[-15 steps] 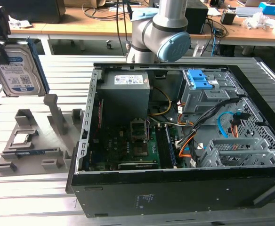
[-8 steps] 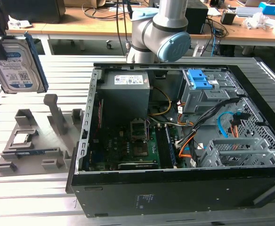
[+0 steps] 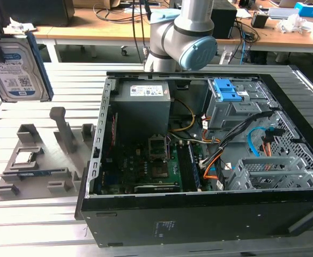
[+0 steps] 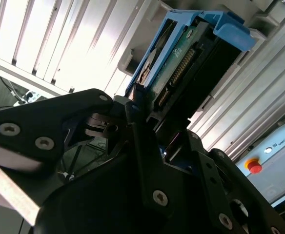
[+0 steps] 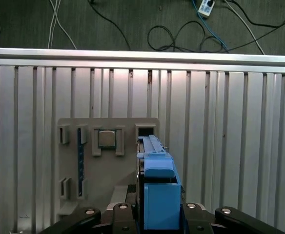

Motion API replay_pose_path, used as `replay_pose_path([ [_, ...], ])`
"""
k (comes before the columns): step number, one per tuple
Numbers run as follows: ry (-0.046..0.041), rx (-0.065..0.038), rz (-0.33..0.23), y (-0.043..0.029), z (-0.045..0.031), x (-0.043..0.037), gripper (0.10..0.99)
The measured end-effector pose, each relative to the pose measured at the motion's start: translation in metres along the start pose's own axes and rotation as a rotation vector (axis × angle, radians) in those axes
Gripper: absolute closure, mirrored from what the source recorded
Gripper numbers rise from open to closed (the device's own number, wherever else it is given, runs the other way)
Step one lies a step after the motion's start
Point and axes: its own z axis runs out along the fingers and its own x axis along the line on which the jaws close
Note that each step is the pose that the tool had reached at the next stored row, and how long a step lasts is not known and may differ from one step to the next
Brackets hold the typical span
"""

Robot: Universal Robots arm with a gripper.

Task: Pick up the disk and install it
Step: 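Pick up the disk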

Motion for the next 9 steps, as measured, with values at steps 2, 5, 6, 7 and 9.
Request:
replay_pose_path([
  [2, 0.0, 0.0, 0.0, 0.0, -0.0024, 0.0001, 0.722],
  [5, 0.0, 0.0, 0.0, -0.0001, -0.0071, 0.0002, 0.722],
  [6, 0.0, 0.0, 0.0, -0.0001, -0.0093, 0.0002, 0.722],
  [7, 0.0, 0.0, 0.0, -0.0001, -0.0114, 0.0003, 0.722],
  [9, -0.0001, 0.0, 0.0, -0.0001, -0.0149, 0.0003, 0.722],
])
